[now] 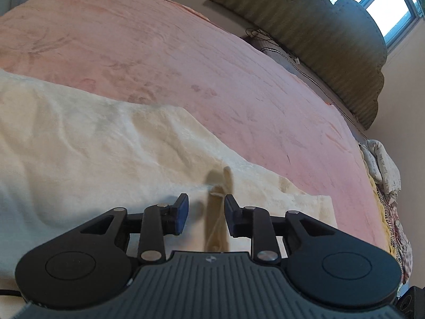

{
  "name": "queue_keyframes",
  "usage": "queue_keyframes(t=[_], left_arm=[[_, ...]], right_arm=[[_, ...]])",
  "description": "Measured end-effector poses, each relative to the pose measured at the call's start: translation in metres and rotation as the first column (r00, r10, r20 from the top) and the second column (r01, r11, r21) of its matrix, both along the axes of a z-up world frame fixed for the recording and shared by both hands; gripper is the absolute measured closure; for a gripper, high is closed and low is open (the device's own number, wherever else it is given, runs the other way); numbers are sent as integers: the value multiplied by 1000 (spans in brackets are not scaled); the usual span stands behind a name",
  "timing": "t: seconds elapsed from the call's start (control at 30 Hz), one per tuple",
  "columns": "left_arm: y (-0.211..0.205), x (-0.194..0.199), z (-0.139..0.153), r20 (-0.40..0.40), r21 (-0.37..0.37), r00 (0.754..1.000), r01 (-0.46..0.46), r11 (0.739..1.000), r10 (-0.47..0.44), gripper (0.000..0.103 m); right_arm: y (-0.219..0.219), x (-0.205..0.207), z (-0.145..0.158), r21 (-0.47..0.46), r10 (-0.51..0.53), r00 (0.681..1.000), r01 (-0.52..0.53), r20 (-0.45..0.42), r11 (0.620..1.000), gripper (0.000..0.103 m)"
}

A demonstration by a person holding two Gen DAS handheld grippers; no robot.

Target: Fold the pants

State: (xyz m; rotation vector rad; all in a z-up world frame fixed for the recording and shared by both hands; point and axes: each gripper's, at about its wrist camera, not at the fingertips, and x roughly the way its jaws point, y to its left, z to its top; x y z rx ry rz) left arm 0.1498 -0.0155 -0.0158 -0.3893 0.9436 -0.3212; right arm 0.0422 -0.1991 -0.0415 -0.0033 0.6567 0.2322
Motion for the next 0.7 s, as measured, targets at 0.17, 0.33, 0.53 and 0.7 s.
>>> queue_keyframes(t=[0.17,0.33,0.53,0.7], left_arm=[[43,-33,22,49,105,996,-77,991,73,50],[102,-72,31,96,157,981,-183,970,170,46],[149,-89,24,96,210,968,-247,946,231,43],[192,-111,53,178,151,930,-348,925,321,39]], right_arm=[[15,-1,10,11,75,997,-76,32,997,67],[19,3,10,27,59,998,-60,34,998,66],[31,8,4,5,74,997,-74,12,997,62],[87,5,31,-103,257,961,-247,99,963,62]])
